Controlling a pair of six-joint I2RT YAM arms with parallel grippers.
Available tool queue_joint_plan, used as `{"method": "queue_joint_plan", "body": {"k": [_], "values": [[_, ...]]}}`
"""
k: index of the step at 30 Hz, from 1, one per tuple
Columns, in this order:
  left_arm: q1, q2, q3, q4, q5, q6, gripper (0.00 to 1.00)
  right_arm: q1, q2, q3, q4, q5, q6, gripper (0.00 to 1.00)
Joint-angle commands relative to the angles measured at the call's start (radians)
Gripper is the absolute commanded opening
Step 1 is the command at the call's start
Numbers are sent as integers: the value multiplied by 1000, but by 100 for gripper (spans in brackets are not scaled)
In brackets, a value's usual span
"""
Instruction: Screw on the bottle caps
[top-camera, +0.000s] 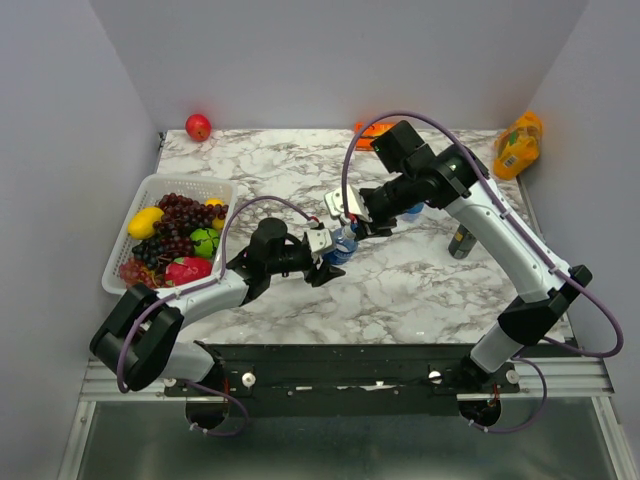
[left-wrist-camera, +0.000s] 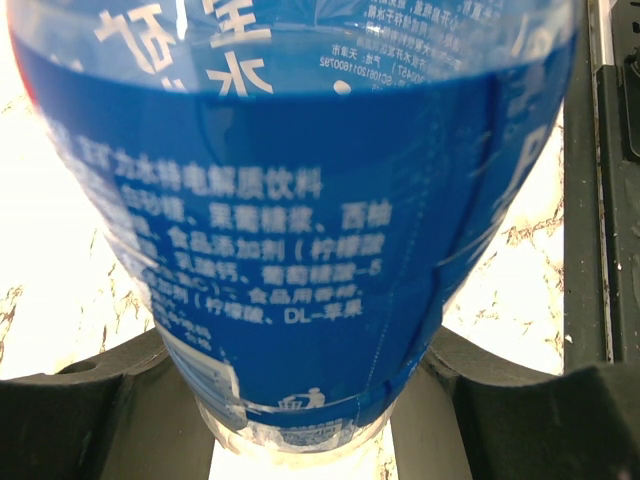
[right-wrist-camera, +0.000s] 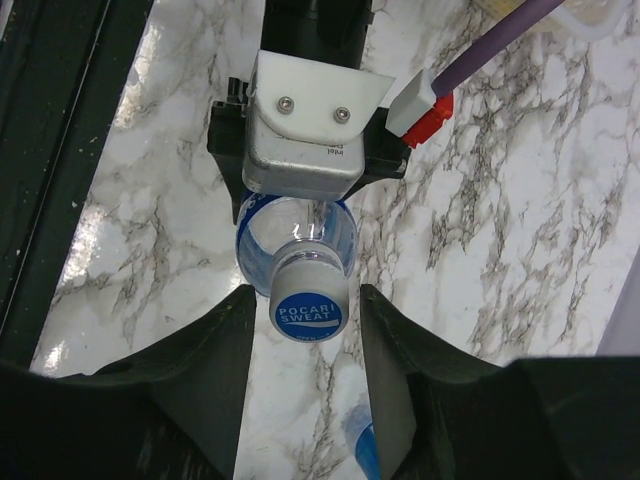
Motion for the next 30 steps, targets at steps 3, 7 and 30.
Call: {"method": "queue_joint_plan", "body": {"k": [3,7,30], "values": [[8,8,26,11,26,10,0,7,2,-17,-187,25,-11,46],[8,13,31,-5,26,53,0,7,5,-19,-185,14,-11,37],[46,14,68,84,-54,39,0,7,63,-103,-133,17,157,32]]}}
